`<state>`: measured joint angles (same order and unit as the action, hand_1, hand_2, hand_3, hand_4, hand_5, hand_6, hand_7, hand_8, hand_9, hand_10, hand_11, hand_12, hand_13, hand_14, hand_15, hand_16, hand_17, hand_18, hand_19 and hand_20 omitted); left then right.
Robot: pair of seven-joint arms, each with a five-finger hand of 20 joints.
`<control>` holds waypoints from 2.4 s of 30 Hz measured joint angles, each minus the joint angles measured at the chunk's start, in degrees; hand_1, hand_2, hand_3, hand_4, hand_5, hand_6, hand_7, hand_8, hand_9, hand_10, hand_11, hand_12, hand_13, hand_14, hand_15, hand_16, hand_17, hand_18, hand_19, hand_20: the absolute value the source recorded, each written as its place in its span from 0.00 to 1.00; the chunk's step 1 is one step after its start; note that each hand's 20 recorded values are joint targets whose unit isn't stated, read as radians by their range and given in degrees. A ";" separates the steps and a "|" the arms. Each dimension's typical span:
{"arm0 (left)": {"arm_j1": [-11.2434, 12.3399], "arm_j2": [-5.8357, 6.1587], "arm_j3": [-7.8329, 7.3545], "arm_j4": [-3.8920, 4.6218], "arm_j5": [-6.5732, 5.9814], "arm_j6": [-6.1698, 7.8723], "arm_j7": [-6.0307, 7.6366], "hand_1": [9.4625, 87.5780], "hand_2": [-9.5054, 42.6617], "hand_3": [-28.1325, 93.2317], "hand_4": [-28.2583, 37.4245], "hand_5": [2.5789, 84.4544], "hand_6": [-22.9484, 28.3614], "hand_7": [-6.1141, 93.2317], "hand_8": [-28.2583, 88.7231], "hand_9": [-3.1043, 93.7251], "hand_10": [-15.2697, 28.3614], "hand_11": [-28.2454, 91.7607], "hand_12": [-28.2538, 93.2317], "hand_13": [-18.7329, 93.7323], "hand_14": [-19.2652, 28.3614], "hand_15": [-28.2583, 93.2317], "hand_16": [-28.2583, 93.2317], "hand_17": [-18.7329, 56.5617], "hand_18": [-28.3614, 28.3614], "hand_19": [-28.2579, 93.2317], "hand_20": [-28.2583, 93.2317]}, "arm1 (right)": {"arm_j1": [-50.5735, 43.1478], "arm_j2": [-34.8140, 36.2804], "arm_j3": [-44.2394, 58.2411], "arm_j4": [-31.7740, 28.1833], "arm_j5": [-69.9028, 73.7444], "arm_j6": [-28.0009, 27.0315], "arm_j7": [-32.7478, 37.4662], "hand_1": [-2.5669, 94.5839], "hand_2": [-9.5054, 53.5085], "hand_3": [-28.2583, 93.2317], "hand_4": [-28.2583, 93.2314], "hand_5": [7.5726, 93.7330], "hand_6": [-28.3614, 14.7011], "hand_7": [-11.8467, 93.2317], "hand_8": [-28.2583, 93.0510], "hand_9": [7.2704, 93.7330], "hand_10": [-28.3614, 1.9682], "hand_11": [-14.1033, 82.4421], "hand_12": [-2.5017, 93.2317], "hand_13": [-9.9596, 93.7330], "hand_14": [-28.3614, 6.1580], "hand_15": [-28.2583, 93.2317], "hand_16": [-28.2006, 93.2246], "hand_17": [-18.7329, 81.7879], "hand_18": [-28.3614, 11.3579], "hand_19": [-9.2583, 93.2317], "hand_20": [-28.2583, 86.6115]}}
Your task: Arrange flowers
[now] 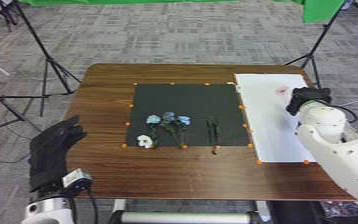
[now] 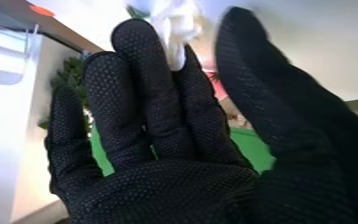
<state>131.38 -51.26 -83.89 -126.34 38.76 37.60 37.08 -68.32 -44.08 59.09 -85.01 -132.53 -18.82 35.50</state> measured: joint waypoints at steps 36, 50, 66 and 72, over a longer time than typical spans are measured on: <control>0.23 -0.04 -0.05 -0.05 -0.15 0.23 0.26 0.25 0.28 0.91 0.21 0.62 0.78 0.26 0.16 0.47 0.92 0.66 0.34 0.46 1.00 0.93 0.04 0.20 0.92 0.68 0.61 | 3.15 2.14 -8.88 -8.51 -4.91 19.41 -4.07 0.59 0.00 0.88 0.00 0.85 0.64 0.38 0.28 0.91 0.75 0.39 0.49 0.69 0.64 0.77 0.59 0.31 0.11 0.77 0.46; -0.41 0.20 0.05 0.10 0.10 0.08 -0.28 0.25 0.28 0.91 0.21 0.62 0.78 0.26 0.16 0.47 0.92 0.66 0.34 0.46 1.00 0.93 0.04 0.20 0.92 0.68 0.61 | 4.70 -6.49 -13.90 -10.90 -4.30 19.49 -8.32 0.59 0.00 0.88 0.00 0.85 0.65 0.38 0.28 0.91 0.75 0.39 0.49 0.69 0.64 0.77 0.59 0.30 0.11 0.77 0.46; -1.11 -0.20 -0.47 0.48 1.54 -1.08 -2.19 0.25 0.28 0.92 0.21 0.62 0.78 0.26 0.16 0.47 0.92 0.66 0.34 0.46 1.00 0.93 0.04 0.20 0.92 0.69 0.61 | 0.91 -11.96 -15.39 -10.52 -5.15 18.82 -8.57 0.59 0.00 0.88 0.00 0.84 0.65 0.39 0.28 0.91 0.75 0.39 0.49 0.68 0.63 0.77 0.58 0.30 0.10 0.77 0.46; -1.12 -0.23 -0.47 0.50 1.55 -1.11 -2.20 0.25 0.28 0.92 0.21 0.62 0.78 0.26 0.16 0.47 0.92 0.66 0.34 0.46 1.00 0.93 0.04 0.20 0.92 0.68 0.61 | 0.73 -11.84 -16.02 -10.22 -5.13 19.02 -8.20 0.56 0.00 0.89 0.00 0.82 0.65 0.40 0.27 0.88 0.76 0.41 0.48 0.65 0.59 0.79 0.58 0.28 0.10 0.76 0.46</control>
<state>130.26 -51.49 -84.36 -125.83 40.30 36.49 34.89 -67.59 -55.91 43.08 -95.23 -137.67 0.20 27.30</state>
